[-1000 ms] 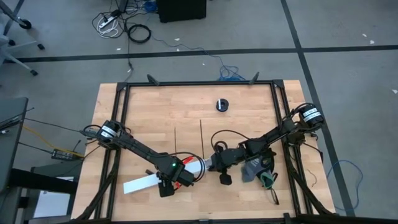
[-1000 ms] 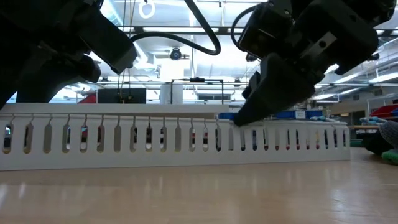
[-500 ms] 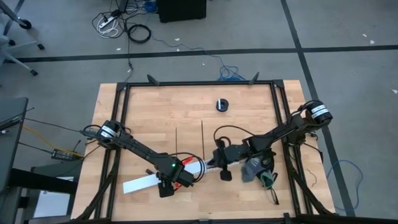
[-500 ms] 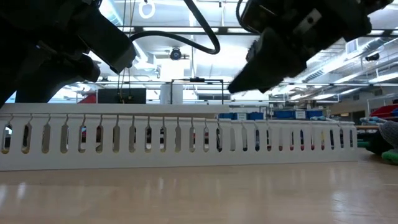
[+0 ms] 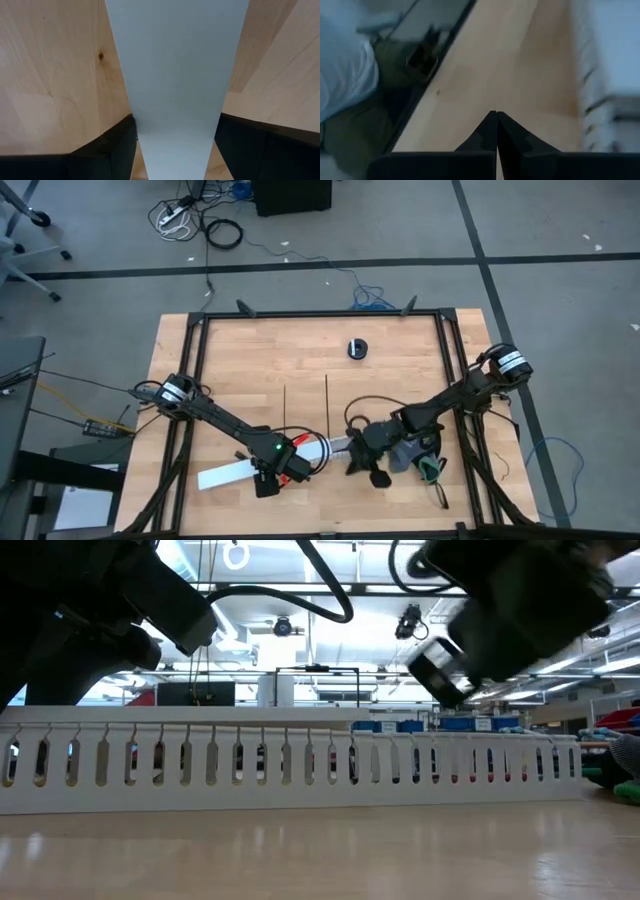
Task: Ziptie cables
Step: Close the white cable duct
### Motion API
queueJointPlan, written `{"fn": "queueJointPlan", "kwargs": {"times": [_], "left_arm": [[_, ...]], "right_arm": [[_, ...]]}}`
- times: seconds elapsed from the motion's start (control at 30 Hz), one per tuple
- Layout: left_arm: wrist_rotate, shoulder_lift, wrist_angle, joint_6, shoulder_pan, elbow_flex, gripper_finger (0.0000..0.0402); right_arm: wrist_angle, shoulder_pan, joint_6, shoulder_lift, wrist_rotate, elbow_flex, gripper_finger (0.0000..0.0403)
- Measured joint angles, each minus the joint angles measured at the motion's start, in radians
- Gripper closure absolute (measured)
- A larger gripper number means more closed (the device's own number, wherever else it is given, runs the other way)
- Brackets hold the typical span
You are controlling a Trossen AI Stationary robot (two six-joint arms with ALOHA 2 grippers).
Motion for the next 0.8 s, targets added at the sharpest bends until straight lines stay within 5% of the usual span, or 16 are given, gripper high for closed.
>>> {"fn": "queueJointPlan", "kwargs": {"times": [0.3,0.8], "left_arm": [[-0.003,0.000,-0.002,0.000,-0.003,0.000,0.0177],[0.003,0.001,-0.011,-0.006,-0.003,-0.002,0.0177]], "right_arm": [[0.112,0.036,0.070,0.127,0.223,0.000,0.0403],[0.176,0.047,-0.045,0.072,0.271,0.000,0.0403]]}}
